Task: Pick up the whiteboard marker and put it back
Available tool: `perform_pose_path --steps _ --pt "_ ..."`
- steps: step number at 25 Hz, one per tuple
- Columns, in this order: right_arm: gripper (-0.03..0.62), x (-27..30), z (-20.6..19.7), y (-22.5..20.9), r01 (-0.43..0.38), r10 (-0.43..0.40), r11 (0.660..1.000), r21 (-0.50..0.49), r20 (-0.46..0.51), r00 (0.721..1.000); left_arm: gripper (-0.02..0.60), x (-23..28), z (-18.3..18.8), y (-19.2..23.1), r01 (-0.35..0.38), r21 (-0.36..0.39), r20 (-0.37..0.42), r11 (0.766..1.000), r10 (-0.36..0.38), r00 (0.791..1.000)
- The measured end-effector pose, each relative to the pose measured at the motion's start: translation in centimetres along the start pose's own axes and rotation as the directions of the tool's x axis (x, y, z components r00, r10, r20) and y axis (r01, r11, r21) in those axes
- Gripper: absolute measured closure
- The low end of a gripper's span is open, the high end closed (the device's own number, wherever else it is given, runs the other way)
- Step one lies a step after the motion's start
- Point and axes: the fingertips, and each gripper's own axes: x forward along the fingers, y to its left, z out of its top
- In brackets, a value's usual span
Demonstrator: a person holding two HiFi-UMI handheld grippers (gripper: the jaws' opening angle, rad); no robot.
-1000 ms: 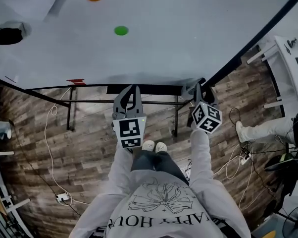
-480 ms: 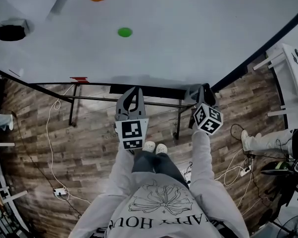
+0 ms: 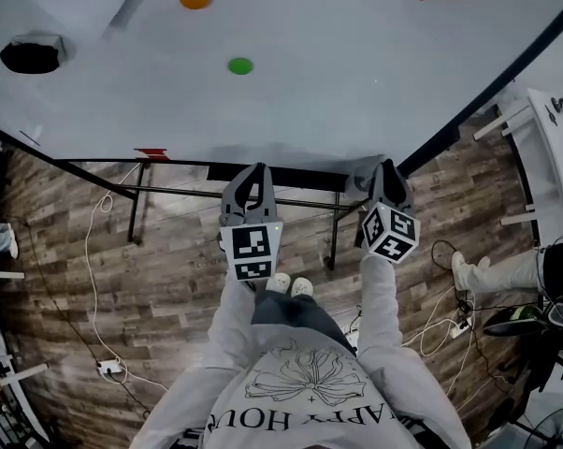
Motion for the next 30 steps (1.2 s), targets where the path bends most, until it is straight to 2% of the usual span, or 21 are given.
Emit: perform_pose_path --steps 11,19,23,30 --pt "0.530 -3.1 7.3 4.7 -0.031 0.052 0.988 -0.154 0.136 0.989 0.574 -2.0 2.4 1.6 -0.039 -0.025 0.061 0.999 0.041 0.997" --pt "0.531 -2.7 8.3 8.8 -0.086 0.120 0.970 -0.227 0.140 0.983 0.574 -3.2 3.2 3.8 -0.077 -0.041 0.084 0.996 0.081 0.993" --pt "0.530 -2.1 7.3 11.2 -0.106 0.148 0.938 -0.329 0.105 0.983 0.572 -3.8 2.8 5.1 -0.098 -0.054 0.079 0.994 0.102 0.992" --pt "0.530 -0.7 4.4 15.4 -0.178 0.214 0.848 -0.500 0.015 0.977 0.574 -4.5 1.5 7.2 -0.139 -0.070 0.056 0.988 0.143 0.988"
